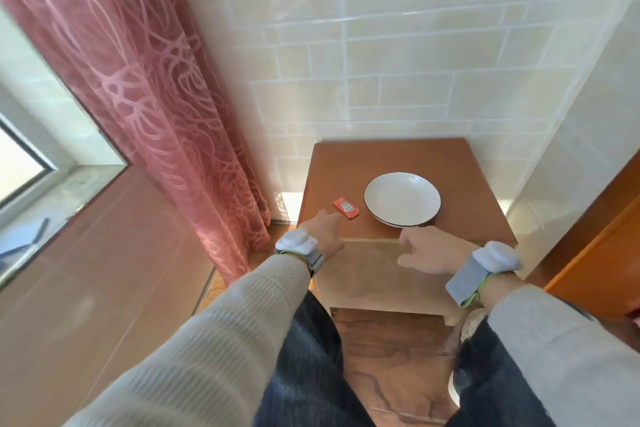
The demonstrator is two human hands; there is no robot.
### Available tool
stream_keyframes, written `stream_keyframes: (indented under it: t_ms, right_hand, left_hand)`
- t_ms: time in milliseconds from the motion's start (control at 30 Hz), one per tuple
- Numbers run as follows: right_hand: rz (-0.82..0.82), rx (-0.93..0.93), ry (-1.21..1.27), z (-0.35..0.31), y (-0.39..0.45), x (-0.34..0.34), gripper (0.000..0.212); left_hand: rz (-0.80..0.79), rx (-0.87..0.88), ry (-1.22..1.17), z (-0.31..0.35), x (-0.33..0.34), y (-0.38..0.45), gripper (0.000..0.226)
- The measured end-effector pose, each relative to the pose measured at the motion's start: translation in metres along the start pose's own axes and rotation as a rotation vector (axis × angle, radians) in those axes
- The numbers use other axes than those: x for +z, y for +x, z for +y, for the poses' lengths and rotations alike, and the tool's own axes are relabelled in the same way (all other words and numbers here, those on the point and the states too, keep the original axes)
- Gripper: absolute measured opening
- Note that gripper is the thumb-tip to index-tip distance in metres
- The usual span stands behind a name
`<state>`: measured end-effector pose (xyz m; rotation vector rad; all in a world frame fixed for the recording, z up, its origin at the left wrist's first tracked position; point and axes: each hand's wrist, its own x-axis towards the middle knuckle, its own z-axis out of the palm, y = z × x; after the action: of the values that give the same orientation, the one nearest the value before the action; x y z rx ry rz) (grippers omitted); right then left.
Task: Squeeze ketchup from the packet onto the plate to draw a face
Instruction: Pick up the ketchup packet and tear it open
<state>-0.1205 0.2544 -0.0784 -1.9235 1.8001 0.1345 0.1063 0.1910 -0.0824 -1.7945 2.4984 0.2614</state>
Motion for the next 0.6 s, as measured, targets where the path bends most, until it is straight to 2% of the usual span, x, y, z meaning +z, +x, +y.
stream_keyframes:
  t_ms: [100, 233, 367, 500, 600]
  right_hand:
    - [-0.048, -0.019, -0.098, -0.008, 0.007, 0.005, 0.039]
    - [-0.097, -0.038, -0.122, -0.018, 0.026, 0.013, 0.042]
    - [-0.129, -0.058, -0.083, -0.024, 0.047, 0.022, 0.044]
    - [-0.168, -0.084, -0.064, -0.031, 0.061, 0.029, 0.043]
    - [-0.175, -0.112, -0.063, -0.034, 0.068, 0.033, 0.043]
  left_hand:
    - [-0.025, 0.026, 0.062, -0.004, -0.001, 0.015, 0.028]
    - [-0.041, 0.115, 0.096, -0.012, 0.007, 0.053, 0.033]
    - [-0.032, 0.133, -0.025, -0.010, 0.022, 0.086, 0.055]
    - [-0.080, 0.111, -0.020, -0.001, 0.042, 0.102, 0.078]
    - [-0.127, 0.092, -0.039, -0.001, 0.053, 0.110, 0.084]
